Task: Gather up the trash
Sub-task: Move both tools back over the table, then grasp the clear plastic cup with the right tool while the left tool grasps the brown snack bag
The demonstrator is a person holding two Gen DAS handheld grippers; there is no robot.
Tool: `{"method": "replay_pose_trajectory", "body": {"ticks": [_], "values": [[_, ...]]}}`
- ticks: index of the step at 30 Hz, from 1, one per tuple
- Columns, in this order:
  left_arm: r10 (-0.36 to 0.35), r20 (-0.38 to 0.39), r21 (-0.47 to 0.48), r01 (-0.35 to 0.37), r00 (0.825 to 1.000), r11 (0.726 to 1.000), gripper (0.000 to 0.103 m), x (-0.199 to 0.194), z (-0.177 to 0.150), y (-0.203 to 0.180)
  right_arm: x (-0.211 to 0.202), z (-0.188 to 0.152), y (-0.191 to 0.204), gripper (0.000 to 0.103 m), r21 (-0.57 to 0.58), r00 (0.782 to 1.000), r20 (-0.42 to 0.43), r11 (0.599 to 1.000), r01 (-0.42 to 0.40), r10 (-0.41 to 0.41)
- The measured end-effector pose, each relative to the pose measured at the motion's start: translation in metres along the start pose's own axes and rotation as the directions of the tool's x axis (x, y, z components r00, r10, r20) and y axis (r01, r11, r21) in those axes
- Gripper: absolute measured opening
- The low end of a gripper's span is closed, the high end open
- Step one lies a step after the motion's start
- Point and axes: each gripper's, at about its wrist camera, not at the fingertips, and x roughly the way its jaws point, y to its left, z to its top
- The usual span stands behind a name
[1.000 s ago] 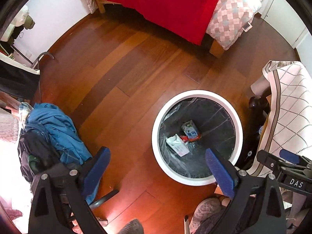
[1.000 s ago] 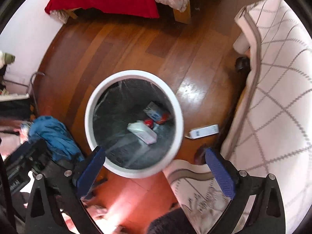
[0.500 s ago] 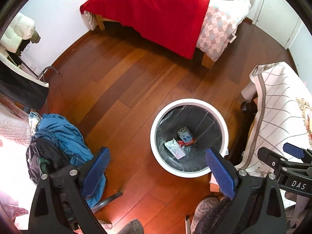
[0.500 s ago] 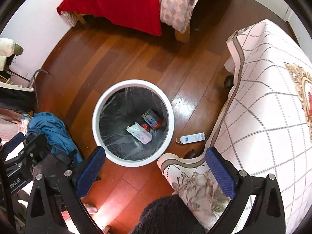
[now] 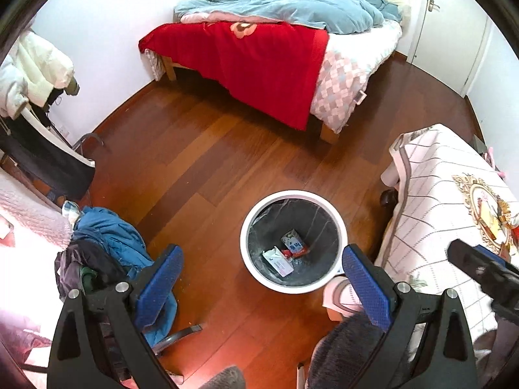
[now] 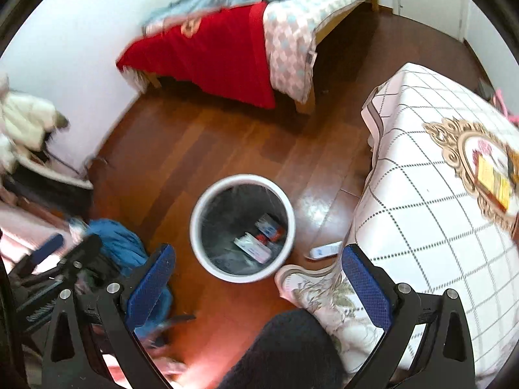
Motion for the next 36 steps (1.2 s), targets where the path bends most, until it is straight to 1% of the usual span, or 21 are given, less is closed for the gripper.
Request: {"method": "replay_pose_trajectory", "body": {"ticks": [2, 5, 7, 10, 13, 14, 15, 17, 18, 19, 21, 23, 24, 25, 27, 29, 31, 32, 33, 35, 36], "values": [[-0.009, 0.032, 0.02, 0.009, 0.999, 1.0, 0.1, -0.011, -0.001, -0.016, -0.021, -0.006, -0.016, 0.103, 0.055, 0.999, 0.032, 0.998, -0.033, 0.031], [-0.057, 0.043, 0.066, 0.054, 0.997, 0.996, 0.1, -0.017, -0.006, -0.054, -0.055, -0.019, -0.051, 0.103, 0.14, 0.997, 0.067, 0.989, -0.039, 0.03], [-0.091, 0.015, 0.112, 0.089, 0.996, 0.99, 0.1, -0.01, -0.014, -0.092, -0.076, -0.031, -0.083, 0.103, 0.202, 0.996, 0.087, 0.979, -0.014, -0.003], [-0.147, -0.044, 0.179, 0.153, 0.988, 0.972, 0.1, 0.005, -0.027, -0.155, -0.106, -0.056, -0.149, 0.103, 0.318, 0.989, 0.092, 0.945, 0.08, -0.114], [-0.176, -0.093, 0.267, 0.195, 0.98, 0.944, 0.1, 0.018, -0.044, -0.225, -0.125, -0.08, -0.218, 0.103, 0.436, 0.977, 0.056, 0.886, 0.161, -0.205], [-0.18, -0.102, 0.293, 0.202, 0.978, 0.934, 0.1, 0.021, -0.048, -0.245, -0.131, -0.089, -0.244, 0.103, 0.469, 0.969, 0.038, 0.861, 0.198, -0.243], [-0.179, -0.111, 0.33, 0.206, 0.978, 0.921, 0.1, 0.027, -0.055, -0.274, -0.136, -0.096, -0.266, 0.103, 0.496, 0.96, 0.021, 0.836, 0.233, -0.279], [-0.179, -0.127, 0.375, 0.215, 0.975, 0.902, 0.1, 0.034, -0.065, -0.308, -0.147, -0.114, -0.322, 0.103, 0.563, 0.936, -0.024, 0.769, 0.303, -0.351], [-0.177, -0.143, 0.404, 0.221, 0.974, 0.888, 0.1, 0.04, -0.073, -0.332, -0.15, -0.123, -0.342, 0.103, 0.587, 0.928, -0.04, 0.743, 0.322, -0.371], [-0.176, -0.151, 0.422, 0.224, 0.973, 0.878, 0.1, 0.043, -0.078, -0.347, -0.152, -0.132, -0.368, 0.103, 0.618, 0.921, -0.059, 0.71, 0.337, -0.386], [-0.166, -0.17, 0.462, 0.227, 0.971, 0.857, 0.1, 0.051, -0.088, -0.378, -0.152, -0.146, -0.406, 0.103, 0.668, 0.923, -0.067, 0.67, 0.324, -0.38], [-0.158, -0.186, 0.496, 0.232, 0.97, 0.837, 0.1, 0.057, -0.096, -0.402, -0.147, -0.151, -0.425, 0.1, 0.691, 0.924, -0.066, 0.651, 0.315, -0.377], [-0.155, -0.19, 0.508, 0.232, 0.97, 0.83, 0.1, 0.058, -0.099, -0.411, -0.142, -0.153, -0.435, 0.093, 0.697, 0.929, -0.061, 0.65, 0.302, -0.366], [-0.153, -0.194, 0.516, 0.233, 0.969, 0.824, 0.1, 0.061, -0.102, -0.417, -0.138, -0.153, -0.442, 0.088, 0.699, 0.928, -0.062, 0.648, 0.302, -0.366], [-0.149, -0.207, 0.529, 0.239, 0.967, 0.814, 0.1, 0.064, -0.106, -0.429, -0.129, -0.152, -0.45, 0.088, 0.69, 0.928, -0.053, 0.658, 0.3, -0.368], [-0.156, -0.218, 0.534, 0.251, 0.964, 0.807, 0.1, 0.066, -0.106, -0.438, -0.121, -0.151, -0.451, 0.084, 0.683, 0.928, -0.044, 0.667, 0.298, -0.37], [-0.178, -0.224, 0.535, 0.273, 0.958, 0.799, 0.1, 0.065, -0.104, -0.449, -0.114, -0.151, -0.451, 0.068, 0.672, 0.922, -0.037, 0.673, 0.308, -0.385], [-0.192, -0.229, 0.534, 0.289, 0.954, 0.794, 0.099, 0.064, -0.102, -0.454, -0.114, -0.151, -0.45, 0.065, 0.663, 0.912, -0.029, 0.675, 0.324, -0.41], [-0.218, -0.235, 0.532, 0.313, 0.947, 0.787, 0.099, 0.062, -0.098, -0.461, -0.113, -0.15, -0.448, 0.044, 0.651, 0.904, -0.021, 0.681, 0.337, -0.427], [-0.262, -0.239, 0.532, 0.352, 0.935, 0.77, 0.099, 0.057, -0.095, -0.476, -0.113, -0.151, -0.447, 0.044, 0.652, 0.901, -0.009, 0.681, 0.334, -0.433], [-0.289, -0.245, 0.537, 0.377, 0.926, 0.754, 0.099, 0.055, -0.092, -0.486, -0.115, -0.151, -0.449, 0.044, 0.654, 0.9, -0.001, 0.68, 0.33, -0.435]]}}
